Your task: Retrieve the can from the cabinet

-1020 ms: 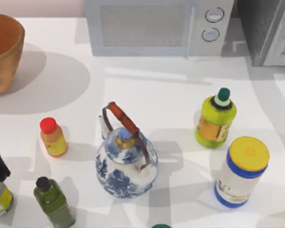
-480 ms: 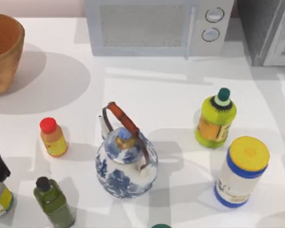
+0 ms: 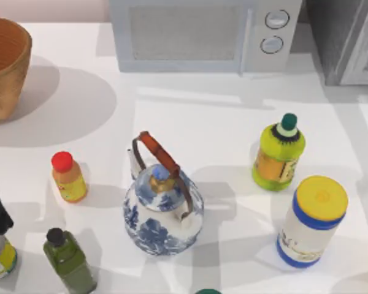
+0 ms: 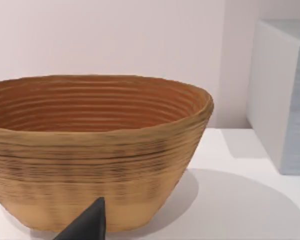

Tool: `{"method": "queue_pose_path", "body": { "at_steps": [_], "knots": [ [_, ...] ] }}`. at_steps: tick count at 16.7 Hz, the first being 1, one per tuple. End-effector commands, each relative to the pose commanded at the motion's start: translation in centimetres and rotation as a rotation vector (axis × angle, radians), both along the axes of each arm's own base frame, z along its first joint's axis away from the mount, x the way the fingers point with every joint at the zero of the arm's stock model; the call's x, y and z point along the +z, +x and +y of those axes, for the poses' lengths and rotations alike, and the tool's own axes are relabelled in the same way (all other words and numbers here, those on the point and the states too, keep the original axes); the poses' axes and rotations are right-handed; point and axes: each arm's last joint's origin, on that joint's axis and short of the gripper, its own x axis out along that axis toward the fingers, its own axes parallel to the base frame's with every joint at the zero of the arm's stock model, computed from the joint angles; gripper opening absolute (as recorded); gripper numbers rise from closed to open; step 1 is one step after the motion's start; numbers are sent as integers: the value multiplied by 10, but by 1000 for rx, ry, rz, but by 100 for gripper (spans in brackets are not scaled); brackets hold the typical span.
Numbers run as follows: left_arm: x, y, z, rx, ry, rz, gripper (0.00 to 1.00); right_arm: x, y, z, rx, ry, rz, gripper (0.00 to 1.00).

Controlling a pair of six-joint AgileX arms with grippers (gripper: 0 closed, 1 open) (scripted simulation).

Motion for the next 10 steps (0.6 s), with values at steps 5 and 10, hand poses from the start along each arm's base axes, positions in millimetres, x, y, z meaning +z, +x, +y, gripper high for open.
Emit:
{"method": "queue_pose_path", "body": {
  "at_steps": [5,10],
  "knots": [
    [0,0,0,0,0,0,100,-2,25,-1,0,0,0,100],
    [0,0,0,0,0,0,100,-2,26,-2,0,0,0,92]
  ]
}}
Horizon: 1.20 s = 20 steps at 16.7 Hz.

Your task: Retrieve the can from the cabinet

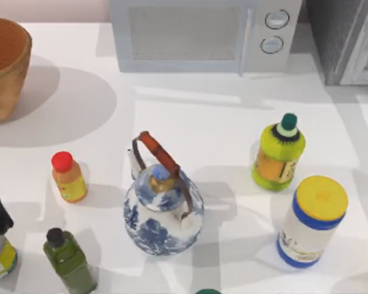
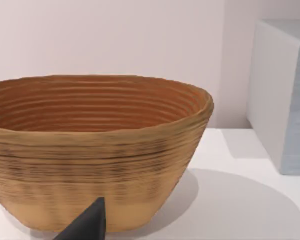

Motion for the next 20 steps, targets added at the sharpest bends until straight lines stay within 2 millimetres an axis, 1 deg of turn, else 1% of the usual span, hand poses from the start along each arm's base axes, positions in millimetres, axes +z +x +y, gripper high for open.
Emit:
{"method": "queue_pose_path", "body": {
  "at_steps": [12,13,20],
  "knots": [
    [0,0,0,0,0,0,100,0,0,0,0,0,0,2],
    [0,0,0,0,0,0,100,0,0,0,0,0,0,0],
    [0,0,0,0,0,0,100,0,0,0,0,0,0,0]
  ]
}}
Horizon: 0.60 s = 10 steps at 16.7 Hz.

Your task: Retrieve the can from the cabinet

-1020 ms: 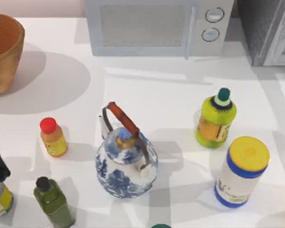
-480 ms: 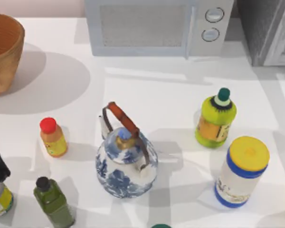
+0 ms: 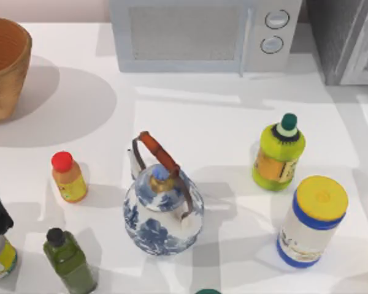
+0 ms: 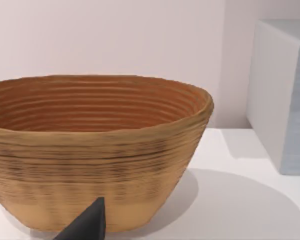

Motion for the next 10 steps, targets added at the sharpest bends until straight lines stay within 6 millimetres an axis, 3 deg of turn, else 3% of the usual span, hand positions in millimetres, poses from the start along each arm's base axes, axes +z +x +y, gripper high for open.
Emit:
{"method": "queue_pose_path", "body": {
  "at_steps": [3,5,10],
  "knots": [
    [0,0,0,0,0,0,100,3,-5,1,2,1,1,0],
    [0,0,0,0,0,0,100,13,-24,3,2,2,3,0],
    [0,0,0,0,0,0,100,50,-117,5,4,4,-10,0]
  ]
}}
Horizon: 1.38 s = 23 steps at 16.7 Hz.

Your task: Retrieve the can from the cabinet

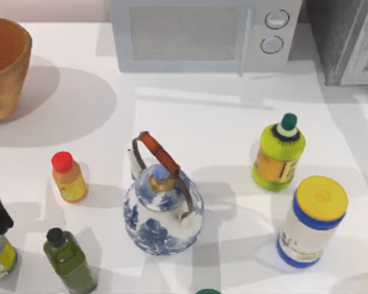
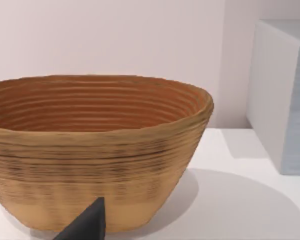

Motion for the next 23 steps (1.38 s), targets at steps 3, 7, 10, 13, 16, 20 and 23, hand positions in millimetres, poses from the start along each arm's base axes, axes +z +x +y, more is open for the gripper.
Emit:
{"method": "queue_pose_path", "body": {
  "at_steps": [3,7,10,13,16,20,23],
  "knots": [
    [0,0,0,0,0,0,100,10,-49,-2,-1,-1,1,0],
    [0,0,0,0,0,0,100,10,-64,-3,-2,-3,9,0],
    [0,0,0,0,0,0,100,11,-63,-4,-5,0,5,0],
    [0,0,0,0,0,0,100,7,-73,-7,-6,2,-4,0],
    [0,0,0,0,0,0,100,-10,-93,-13,-5,3,-11,0],
    [0,0,0,0,0,0,100,-64,-126,-24,-3,-1,13,0],
    [0,0,0,0,0,0,100,-131,-150,-31,-1,-4,53,0]
  ]
}}
